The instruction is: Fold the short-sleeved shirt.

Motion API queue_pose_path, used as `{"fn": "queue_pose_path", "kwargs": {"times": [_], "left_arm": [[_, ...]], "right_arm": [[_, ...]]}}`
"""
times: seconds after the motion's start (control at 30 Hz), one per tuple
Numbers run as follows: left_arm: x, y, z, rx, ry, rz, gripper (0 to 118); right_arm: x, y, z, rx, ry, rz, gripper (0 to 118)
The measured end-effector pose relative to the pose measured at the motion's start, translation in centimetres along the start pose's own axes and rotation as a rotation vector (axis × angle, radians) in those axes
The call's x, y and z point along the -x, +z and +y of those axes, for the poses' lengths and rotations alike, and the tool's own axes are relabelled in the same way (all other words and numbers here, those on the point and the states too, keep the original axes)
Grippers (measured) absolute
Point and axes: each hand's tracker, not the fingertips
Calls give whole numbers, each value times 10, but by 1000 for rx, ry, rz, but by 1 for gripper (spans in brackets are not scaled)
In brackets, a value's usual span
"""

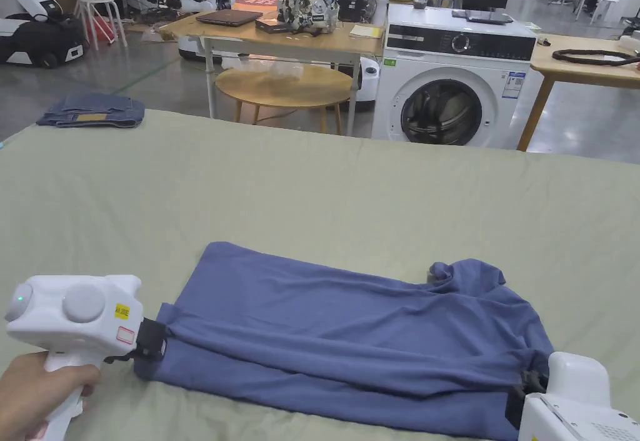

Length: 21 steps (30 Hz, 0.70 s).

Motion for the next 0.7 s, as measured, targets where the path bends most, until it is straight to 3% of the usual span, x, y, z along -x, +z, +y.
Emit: {"fn": "queue_pose_path", "kwargs": {"times": [0.1, 0.17, 0.3, 0.43, 0.47, 0.57, 0.7], "left_arm": [[-7, -23, -2, 140, 39, 29, 41], [-10, -26, -5, 87, 21, 40, 40], [-40, -16, -19, 67, -147, 102, 0], [-41, -16, -24, 34, -165, 107, 0], [-37, -13, -24, 23, -159, 101, 0], [-32, 3, -33, -26, -115, 78, 0], [-27, 19, -43, -58, -100, 59, 0]], "right_arm": [[-6, -1, -5, 18, -7, -13, 0], [-9, -1, -7, 32, -11, -19, 0], [-20, -4, -11, 66, -28, -30, 0], [-38, -11, -9, 124, -48, -33, 0], [-43, -13, -8, 139, -47, -38, 4], [-63, -22, -3, 186, -44, -43, 50], [-83, -42, 2, 265, -51, -7, 63]]}}
